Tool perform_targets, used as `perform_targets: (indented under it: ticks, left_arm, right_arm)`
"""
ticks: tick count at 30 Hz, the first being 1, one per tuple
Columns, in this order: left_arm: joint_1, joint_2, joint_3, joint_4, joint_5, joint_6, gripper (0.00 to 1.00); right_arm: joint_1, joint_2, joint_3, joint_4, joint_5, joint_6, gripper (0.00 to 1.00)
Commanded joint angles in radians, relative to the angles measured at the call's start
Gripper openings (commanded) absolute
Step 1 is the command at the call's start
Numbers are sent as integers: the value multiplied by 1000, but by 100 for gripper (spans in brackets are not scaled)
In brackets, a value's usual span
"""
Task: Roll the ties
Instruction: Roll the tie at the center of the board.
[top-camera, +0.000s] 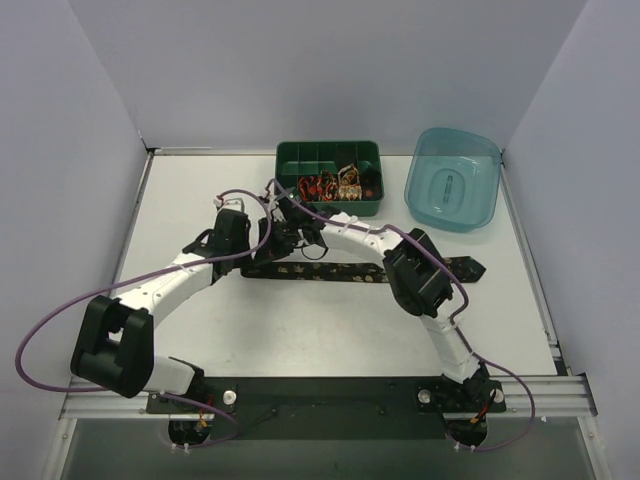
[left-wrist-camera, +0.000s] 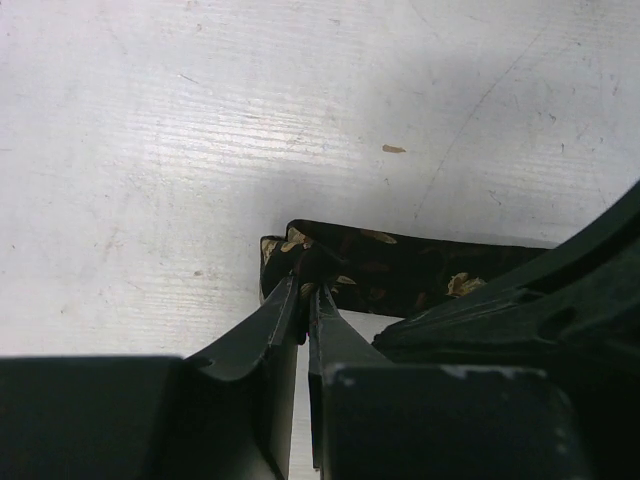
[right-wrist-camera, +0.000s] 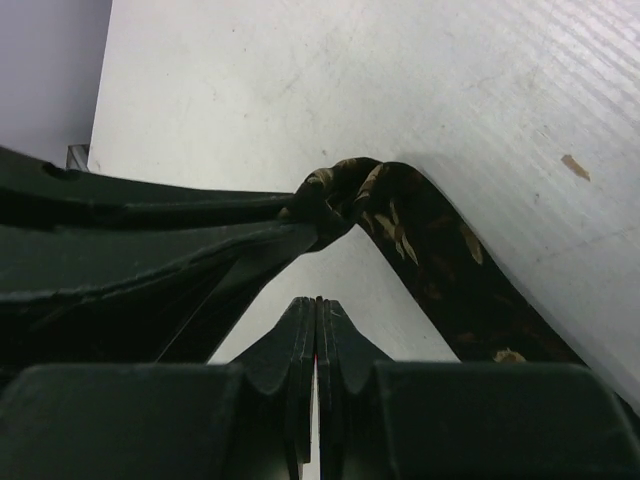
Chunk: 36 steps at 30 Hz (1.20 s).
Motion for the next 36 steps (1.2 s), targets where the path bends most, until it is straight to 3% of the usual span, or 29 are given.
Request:
perform_targets:
  ticks: [1, 11, 22, 27, 28, 31, 36]
  left_arm:
    - [-25, 14, 52, 28, -2, -9, 0]
    - [-91, 99, 81, 68, 4, -29, 0]
    - [-160, 202, 84, 120, 3, -61, 1]
    - [-174, 232, 95, 115, -14, -65, 22]
    - [-177, 234, 97, 114, -17, -65, 33]
    - [-184, 219, 91, 115, -26, -70, 49]
    - [-191, 159, 60, 150, -22, -72, 61]
  right_arm:
    - [-42, -105, -89, -36, 34, -34, 0]
    - [-125, -198, -267, -45, 87, -74, 0]
    - [-149, -220, -285, -45, 84, -77, 0]
    - [-152, -224, -285, -47, 79, -77, 0]
    - [-154, -224, -284, -45, 79, -77, 0]
    - [-154, -226, -281, -47, 76, -74, 0]
    - [-154, -223, -275, -45, 74, -72, 0]
